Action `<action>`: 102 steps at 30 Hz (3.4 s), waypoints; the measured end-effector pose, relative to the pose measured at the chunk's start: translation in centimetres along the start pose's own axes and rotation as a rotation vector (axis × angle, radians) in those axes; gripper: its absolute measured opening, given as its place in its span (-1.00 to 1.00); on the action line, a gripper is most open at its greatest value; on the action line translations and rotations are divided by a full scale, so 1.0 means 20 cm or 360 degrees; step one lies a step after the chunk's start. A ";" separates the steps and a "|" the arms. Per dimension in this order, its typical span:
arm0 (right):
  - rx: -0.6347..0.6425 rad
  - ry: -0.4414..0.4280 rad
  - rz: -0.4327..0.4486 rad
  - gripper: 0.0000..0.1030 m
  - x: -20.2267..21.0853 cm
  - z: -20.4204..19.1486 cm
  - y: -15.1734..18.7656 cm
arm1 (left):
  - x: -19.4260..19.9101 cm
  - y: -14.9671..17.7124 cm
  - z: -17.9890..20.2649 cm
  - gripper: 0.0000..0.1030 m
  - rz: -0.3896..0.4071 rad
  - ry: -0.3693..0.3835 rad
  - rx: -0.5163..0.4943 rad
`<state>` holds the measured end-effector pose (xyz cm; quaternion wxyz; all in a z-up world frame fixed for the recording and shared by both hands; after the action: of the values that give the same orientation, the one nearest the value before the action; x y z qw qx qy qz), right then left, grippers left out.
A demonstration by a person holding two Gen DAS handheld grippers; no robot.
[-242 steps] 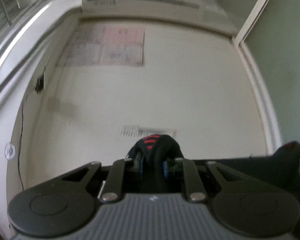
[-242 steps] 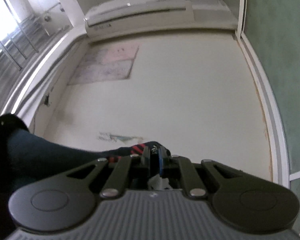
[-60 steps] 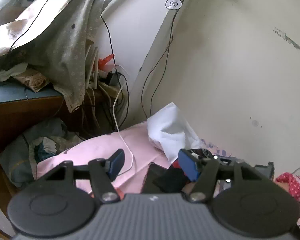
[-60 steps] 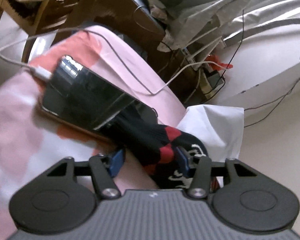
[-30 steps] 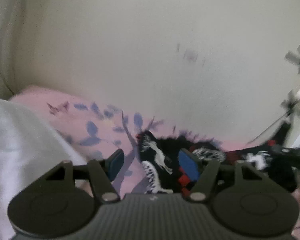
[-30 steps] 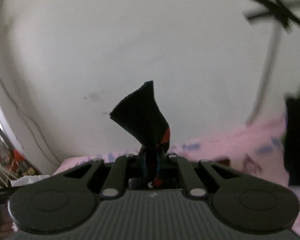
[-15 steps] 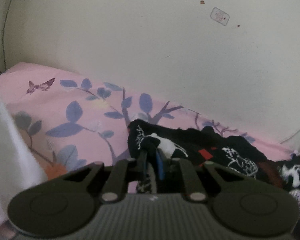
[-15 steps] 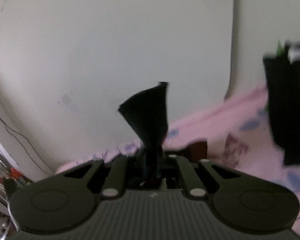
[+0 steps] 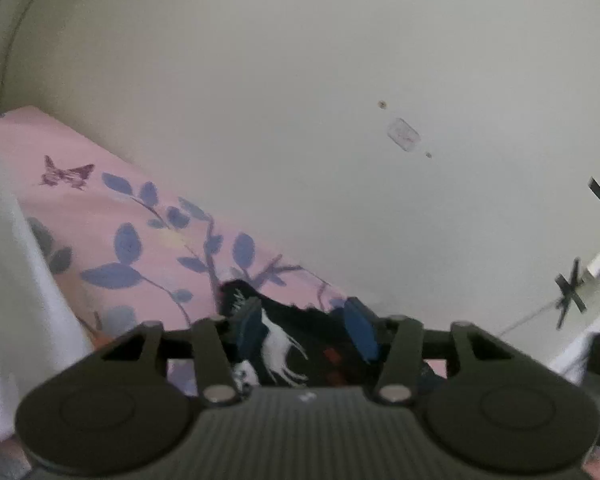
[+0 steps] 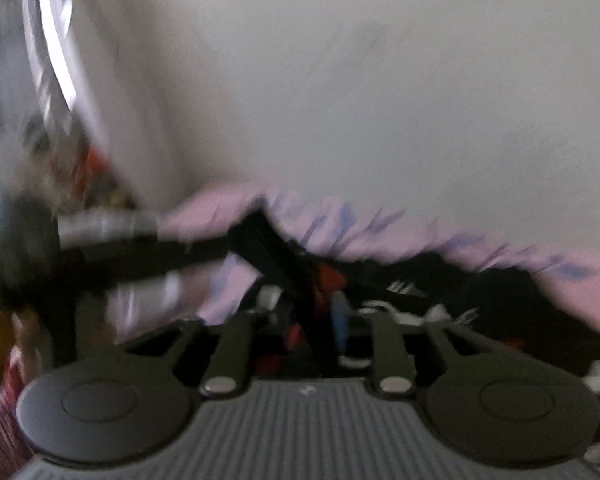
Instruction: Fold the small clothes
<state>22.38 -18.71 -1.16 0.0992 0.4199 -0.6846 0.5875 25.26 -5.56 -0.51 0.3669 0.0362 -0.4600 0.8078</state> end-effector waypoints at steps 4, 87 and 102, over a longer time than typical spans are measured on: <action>-0.0215 -0.0054 0.0229 -0.09 0.20 0.15 -0.07 | -0.01 0.04 0.06 -0.05 -0.0032 0.0032 -0.0060; -0.0689 0.0382 0.0264 -0.68 1.00 0.69 0.86 | 0.34 0.53 0.09 -0.57 -0.0355 -0.0535 -0.0567; -0.0502 0.0891 0.0715 -0.04 2.53 0.38 0.86 | 1.21 0.85 0.27 -0.03 -0.0446 -0.0318 -0.0660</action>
<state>-18.49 -49.31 16.14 0.2144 0.0627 -0.7877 0.5742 -4.59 -1.33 -0.10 0.4274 0.1030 -0.6401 0.6301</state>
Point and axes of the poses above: each gripper's, at about its wrist camera, not at the fingertips, and x roughly against the way its jaws point, z to its right, y to its underside, the point moved 10 cm from there along -x, roughly the way its jaws point, and after that the axes turned 1 degree about y, right-handed, at the moved point
